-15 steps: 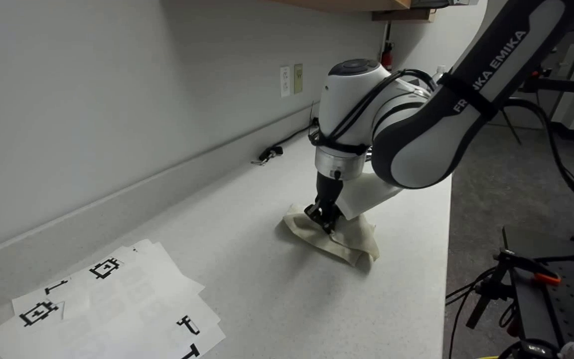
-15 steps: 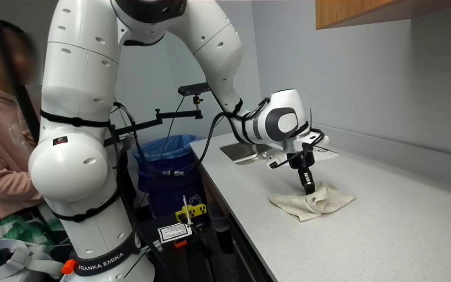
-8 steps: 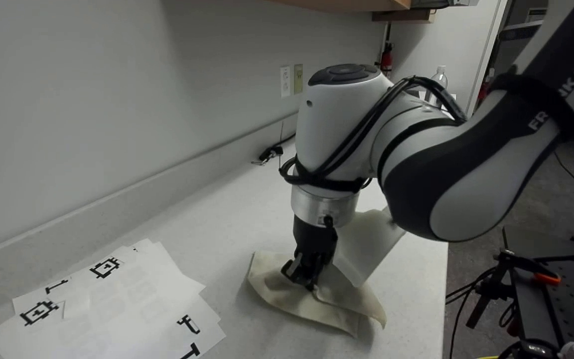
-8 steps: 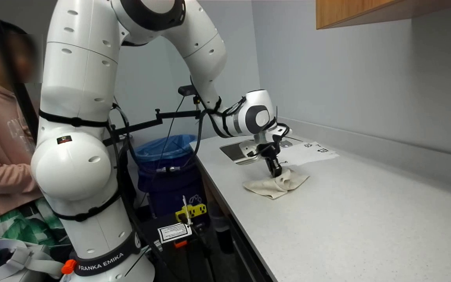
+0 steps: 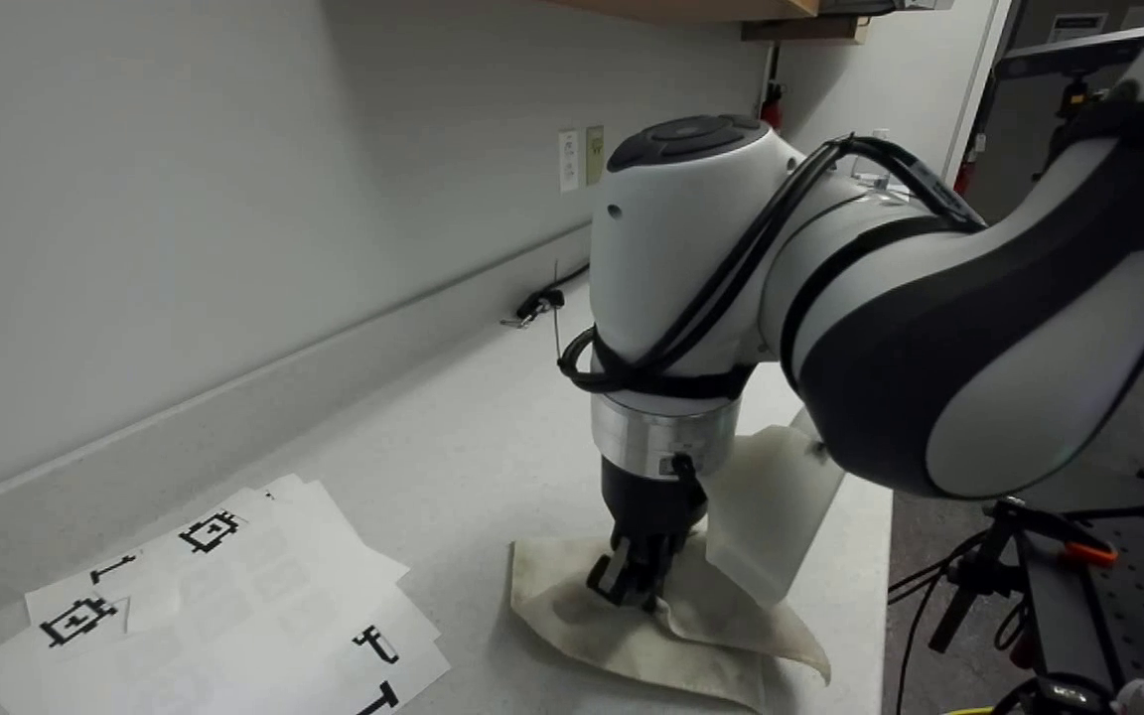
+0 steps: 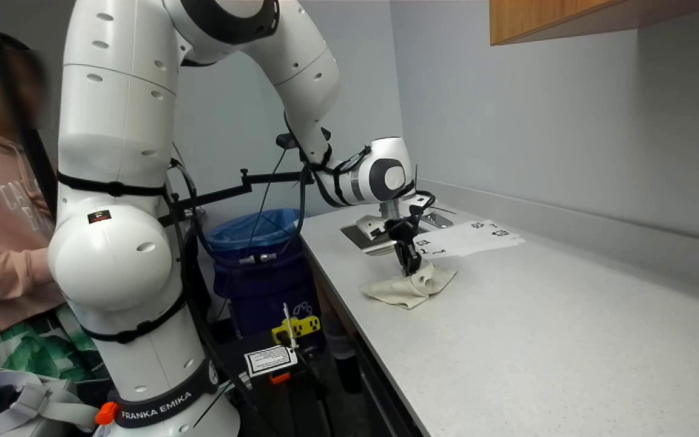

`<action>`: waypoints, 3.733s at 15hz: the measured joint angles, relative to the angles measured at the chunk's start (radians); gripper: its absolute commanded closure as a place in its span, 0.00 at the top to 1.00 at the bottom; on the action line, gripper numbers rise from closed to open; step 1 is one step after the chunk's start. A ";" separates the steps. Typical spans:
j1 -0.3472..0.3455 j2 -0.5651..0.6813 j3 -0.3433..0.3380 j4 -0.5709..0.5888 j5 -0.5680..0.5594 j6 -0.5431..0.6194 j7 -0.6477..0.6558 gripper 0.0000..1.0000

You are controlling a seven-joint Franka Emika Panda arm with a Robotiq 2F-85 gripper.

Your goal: Use the white cloth to wipe the table

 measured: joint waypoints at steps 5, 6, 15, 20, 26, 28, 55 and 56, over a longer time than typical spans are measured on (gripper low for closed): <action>-0.016 -0.077 0.003 -0.017 0.000 -0.082 -0.092 0.01; -0.017 -0.099 0.005 -0.019 0.000 -0.106 -0.112 0.01; -0.028 -0.258 0.047 -0.018 -0.010 -0.234 -0.186 0.29; -0.041 -0.286 0.076 -0.017 -0.010 -0.236 -0.191 0.54; -0.055 -0.308 0.088 -0.017 -0.019 -0.276 -0.191 0.99; -0.063 -0.318 0.088 -0.018 -0.023 -0.301 -0.191 1.00; -0.113 -0.616 0.172 -0.179 -0.062 -0.408 -0.069 1.00; -0.113 -0.628 0.172 -0.190 -0.054 -0.408 -0.070 1.00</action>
